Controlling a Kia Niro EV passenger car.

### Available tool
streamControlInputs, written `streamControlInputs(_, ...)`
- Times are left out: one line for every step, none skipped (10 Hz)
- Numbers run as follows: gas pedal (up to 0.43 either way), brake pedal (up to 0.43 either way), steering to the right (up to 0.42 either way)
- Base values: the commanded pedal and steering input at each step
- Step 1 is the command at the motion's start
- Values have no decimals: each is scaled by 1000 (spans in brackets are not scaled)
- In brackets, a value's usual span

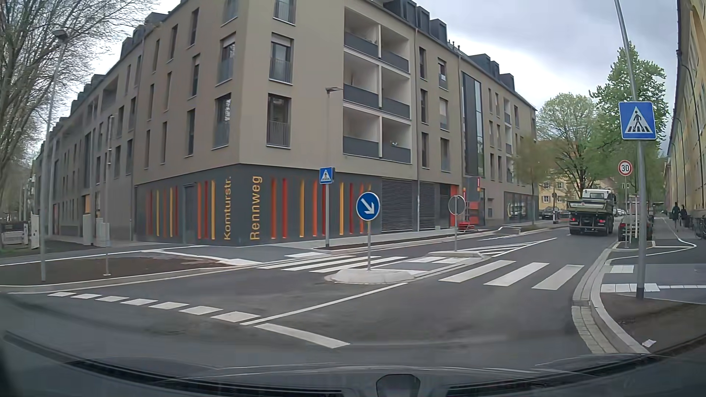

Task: Follow the waypoints while adhering to traffic rules and regulations

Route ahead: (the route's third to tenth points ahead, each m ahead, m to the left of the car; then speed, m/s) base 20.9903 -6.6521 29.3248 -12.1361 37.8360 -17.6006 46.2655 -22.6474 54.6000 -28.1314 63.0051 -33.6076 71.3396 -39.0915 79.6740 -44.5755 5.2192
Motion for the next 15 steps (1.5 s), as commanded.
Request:
streamControlInputs(67, 0, 260)
streamControlInputs(79, 0, 259)
streamControlInputs(87, 0, 255)
streamControlInputs(98, 0, 251)
streamControlInputs(98, 0, 248)
streamControlInputs(118, 0, 243)
streamControlInputs(118, 0, 233)
streamControlInputs(138, 0, 220)
streamControlInputs(138, 0, 210)
streamControlInputs(138, 0, 199)
streamControlInputs(138, 0, 186)
streamControlInputs(138, 0, 172)
streamControlInputs(138, 0, 162)
streamControlInputs(138, 0, 155)
streamControlInputs(138, 0, 151)
